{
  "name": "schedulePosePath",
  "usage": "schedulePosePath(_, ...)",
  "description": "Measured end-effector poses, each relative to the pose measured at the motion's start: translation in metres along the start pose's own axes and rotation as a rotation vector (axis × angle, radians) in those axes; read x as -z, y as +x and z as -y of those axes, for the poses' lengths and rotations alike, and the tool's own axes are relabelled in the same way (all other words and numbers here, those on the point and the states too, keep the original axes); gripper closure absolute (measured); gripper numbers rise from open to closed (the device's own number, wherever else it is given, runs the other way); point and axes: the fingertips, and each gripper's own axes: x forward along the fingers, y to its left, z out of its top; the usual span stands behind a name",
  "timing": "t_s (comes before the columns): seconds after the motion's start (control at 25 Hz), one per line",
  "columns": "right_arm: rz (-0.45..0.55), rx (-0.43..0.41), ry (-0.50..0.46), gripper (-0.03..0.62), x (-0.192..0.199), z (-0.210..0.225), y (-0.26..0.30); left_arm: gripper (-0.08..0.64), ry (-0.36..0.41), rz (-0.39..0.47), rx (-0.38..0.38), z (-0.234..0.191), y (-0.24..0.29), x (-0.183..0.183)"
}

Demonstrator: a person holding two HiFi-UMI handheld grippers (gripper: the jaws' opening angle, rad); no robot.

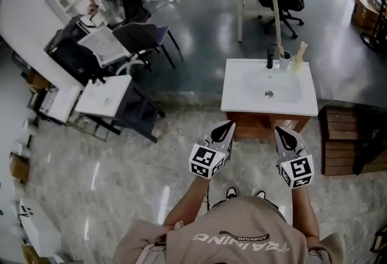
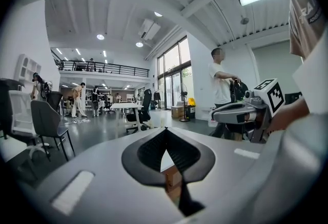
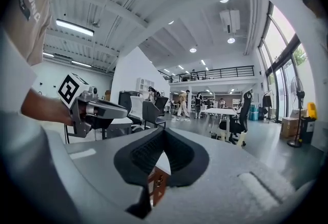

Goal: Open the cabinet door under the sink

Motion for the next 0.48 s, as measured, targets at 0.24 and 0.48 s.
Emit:
schedulePosePath(0.24,-0.016,-0.03,0.005,0.591,0.008,-0.009,0.004,0.543,-0.011,-0.019,0.004,0.006,-0.004,0.008)
schedulePosePath(0.48,-0.017,-0.045,0.028,0.591,0.009,-0.01,0.004,0.543,-0.03,-0.032,-0.006,0.013,-0.01,0.014)
